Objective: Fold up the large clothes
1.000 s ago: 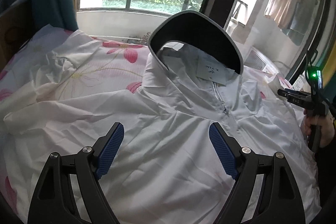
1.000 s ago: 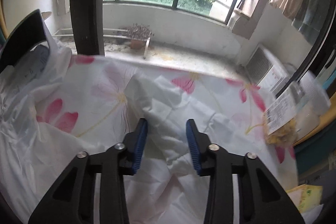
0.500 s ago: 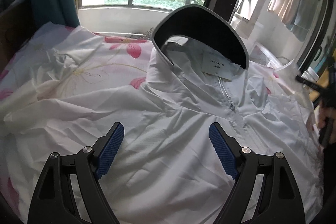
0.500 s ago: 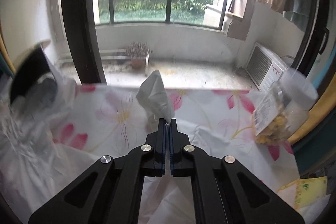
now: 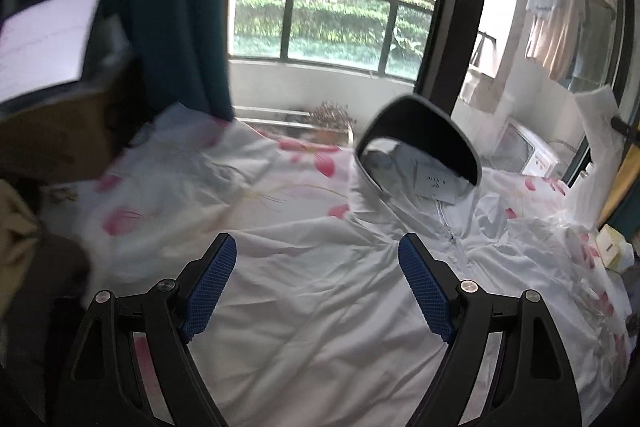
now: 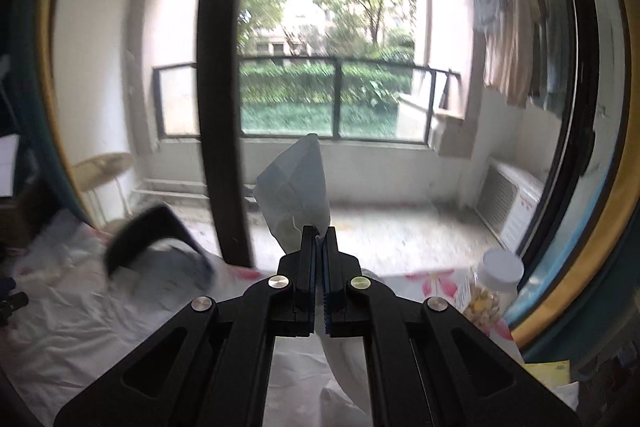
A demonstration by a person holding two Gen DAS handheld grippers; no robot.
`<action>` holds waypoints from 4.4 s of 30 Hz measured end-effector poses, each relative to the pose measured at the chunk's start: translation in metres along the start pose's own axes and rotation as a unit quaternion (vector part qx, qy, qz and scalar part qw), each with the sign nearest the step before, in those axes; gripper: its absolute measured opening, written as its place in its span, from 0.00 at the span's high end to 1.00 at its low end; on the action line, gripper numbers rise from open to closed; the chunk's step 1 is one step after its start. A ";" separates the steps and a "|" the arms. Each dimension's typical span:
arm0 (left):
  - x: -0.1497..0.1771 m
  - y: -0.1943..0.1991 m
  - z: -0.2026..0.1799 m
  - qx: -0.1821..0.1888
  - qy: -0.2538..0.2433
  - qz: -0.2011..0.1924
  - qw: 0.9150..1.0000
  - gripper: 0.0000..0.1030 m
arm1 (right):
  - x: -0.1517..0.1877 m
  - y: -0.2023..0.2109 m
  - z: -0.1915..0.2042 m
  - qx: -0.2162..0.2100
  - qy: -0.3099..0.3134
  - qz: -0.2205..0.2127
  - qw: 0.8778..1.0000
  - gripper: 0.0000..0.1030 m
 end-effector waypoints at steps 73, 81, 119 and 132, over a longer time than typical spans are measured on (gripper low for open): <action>0.037 0.019 -0.068 -0.073 0.044 0.055 0.995 0.17 | 0.238 0.021 -0.080 -0.039 0.017 0.223 0.974 0.99; 0.039 0.002 -0.051 -0.063 0.041 0.070 0.995 0.17 | 0.236 0.027 -0.103 -0.021 -0.011 0.238 0.971 0.99; -0.030 -0.124 0.187 -0.016 0.056 0.160 0.985 0.46 | 0.176 0.047 0.012 0.033 -0.034 0.227 0.973 0.61; -0.080 -0.058 0.187 -0.060 0.053 0.023 0.997 0.99 | 0.181 0.046 0.003 0.022 -0.053 0.230 0.971 0.61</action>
Point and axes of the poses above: each gripper's, at about its wrist camera, not at the fingertips, and y roughly against the way its jaws point, z to its left, x to its underside, the point moved 8 cm from there along -y, roughly the way its jaws point, and after that the axes turned 14 degrees about x, right-handed, at the moved point
